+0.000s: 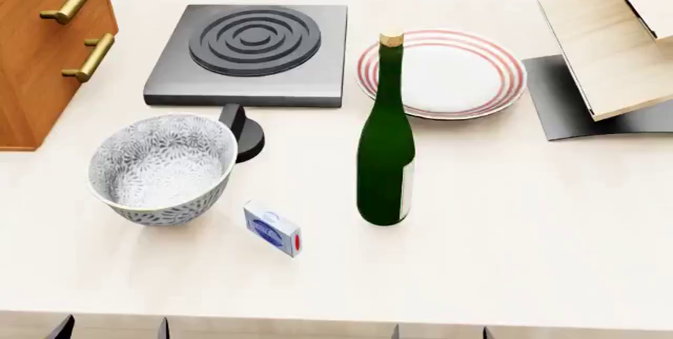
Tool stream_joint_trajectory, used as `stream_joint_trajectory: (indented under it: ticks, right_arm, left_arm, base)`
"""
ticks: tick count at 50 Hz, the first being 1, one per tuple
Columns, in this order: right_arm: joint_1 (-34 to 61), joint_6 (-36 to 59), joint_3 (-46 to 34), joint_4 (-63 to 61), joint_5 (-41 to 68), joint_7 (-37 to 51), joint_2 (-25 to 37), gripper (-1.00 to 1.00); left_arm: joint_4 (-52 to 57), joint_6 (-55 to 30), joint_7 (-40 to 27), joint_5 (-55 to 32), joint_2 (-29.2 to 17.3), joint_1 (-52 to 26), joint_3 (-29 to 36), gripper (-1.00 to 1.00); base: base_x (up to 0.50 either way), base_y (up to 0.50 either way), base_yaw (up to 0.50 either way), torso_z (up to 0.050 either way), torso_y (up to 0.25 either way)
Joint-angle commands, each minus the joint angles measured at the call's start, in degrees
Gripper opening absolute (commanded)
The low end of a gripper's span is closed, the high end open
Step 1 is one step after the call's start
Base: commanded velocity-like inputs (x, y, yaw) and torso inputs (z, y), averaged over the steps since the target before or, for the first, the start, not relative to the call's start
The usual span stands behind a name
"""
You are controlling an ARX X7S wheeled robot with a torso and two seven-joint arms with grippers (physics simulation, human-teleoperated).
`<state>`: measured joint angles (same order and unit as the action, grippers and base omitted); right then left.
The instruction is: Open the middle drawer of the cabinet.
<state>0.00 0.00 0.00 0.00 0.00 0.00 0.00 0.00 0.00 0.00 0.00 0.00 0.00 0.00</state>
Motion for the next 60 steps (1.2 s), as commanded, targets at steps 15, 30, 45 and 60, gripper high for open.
stream_joint_trajectory:
  ticks: [15, 30, 45, 60]
  right_arm:
    - [-6.1, 10.8, -4.5, -30.8, -6.9, 5.9, 3.8, 1.00]
    - [-7.8, 20.2, -5.0, -48.5, -6.9, 6.6, 4.8, 1.00]
    - [-8.5, 23.1, -6.8, -57.4, -8.6, 7.4, 6.6, 1.00]
    - [-8.3, 24.5, -7.9, -59.4, -9.9, 7.2, 6.5, 1.00]
  left_arm:
    - [32.7, -17.0, -4.4, -1.4, -3.8, 3.9, 4.0, 1.00]
    - [50.5, -27.6, -7.1, -0.7, -5.3, 3.1, 5.5, 1.00]
    - [60.0, -31.9, -9.1, -0.9, -7.2, 2.5, 7.6, 1.00]
    - [59.9, -24.8, -44.5, -23.0, -36.0, -6.9, 23.2, 1.00]
  base:
    - [0.00, 0.00, 0.00, 0.000, 0.000]
    - [0.00, 0.00, 0.00, 0.000, 0.000]
    - [0.00, 0.00, 0.00, 0.000, 0.000]
    - [0.17, 0.00, 0.00, 0.000, 0.000]
